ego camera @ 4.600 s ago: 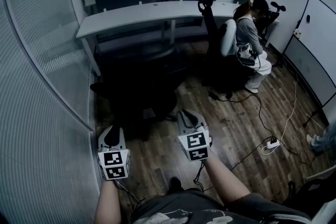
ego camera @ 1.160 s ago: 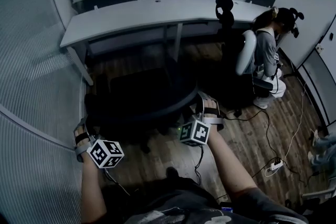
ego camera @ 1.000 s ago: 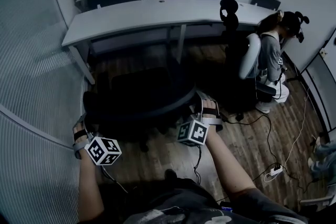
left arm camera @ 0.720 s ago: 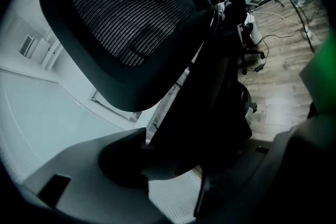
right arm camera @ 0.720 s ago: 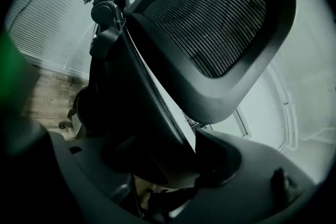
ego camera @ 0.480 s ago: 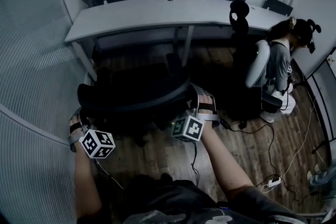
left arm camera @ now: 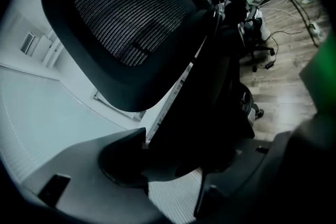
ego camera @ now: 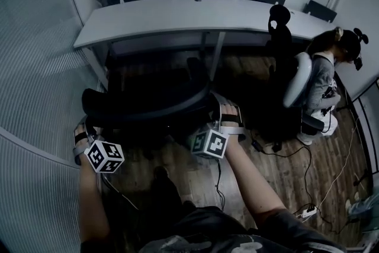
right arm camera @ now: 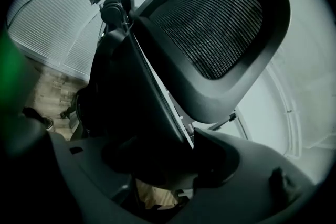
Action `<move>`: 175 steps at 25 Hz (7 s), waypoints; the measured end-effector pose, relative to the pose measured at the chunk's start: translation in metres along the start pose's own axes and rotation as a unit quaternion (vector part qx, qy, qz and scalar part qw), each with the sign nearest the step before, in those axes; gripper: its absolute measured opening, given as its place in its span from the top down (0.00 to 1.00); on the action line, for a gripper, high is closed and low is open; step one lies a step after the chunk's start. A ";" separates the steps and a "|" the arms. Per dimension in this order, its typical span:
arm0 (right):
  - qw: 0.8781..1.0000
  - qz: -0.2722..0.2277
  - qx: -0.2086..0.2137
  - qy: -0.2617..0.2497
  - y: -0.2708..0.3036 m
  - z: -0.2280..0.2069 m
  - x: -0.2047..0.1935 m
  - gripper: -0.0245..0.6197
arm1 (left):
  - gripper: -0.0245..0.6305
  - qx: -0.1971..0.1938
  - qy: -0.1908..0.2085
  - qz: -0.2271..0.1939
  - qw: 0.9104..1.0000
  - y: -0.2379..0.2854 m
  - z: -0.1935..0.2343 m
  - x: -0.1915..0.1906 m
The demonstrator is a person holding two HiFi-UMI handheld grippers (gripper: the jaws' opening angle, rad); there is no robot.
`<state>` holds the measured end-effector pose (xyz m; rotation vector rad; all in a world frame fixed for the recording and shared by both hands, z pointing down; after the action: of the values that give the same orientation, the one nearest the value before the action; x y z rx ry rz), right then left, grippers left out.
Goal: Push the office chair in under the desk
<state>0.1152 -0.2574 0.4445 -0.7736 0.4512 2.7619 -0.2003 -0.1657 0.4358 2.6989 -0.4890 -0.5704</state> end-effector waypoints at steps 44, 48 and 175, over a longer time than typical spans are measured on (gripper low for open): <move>0.994 0.105 -0.026 0.001 0.349 -0.031 0.088 0.51 | 0.55 -0.015 0.020 -0.070 0.997 0.353 0.154 -0.014; 0.993 0.115 -0.030 0.005 0.380 -0.041 0.083 0.51 | 0.55 -0.016 0.019 -0.085 0.996 0.379 0.162 -0.002; 0.939 -0.055 0.085 0.329 0.072 -0.051 0.014 0.93 | 0.94 -0.130 -0.341 -0.104 0.925 0.075 0.003 0.139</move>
<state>0.1049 -0.3403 0.4118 -1.6164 0.7231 2.2604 -0.1017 -0.2880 0.4174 2.2511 -0.2569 -1.5363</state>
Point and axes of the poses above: the fingertips, and each gripper's own axes: y forward along the fingers, z to its left, x out of its top, the point moved 7 cm from there along -y, backward along the fingers, and after that the axes turned 6 degrees about y, right-handed, at the moved point
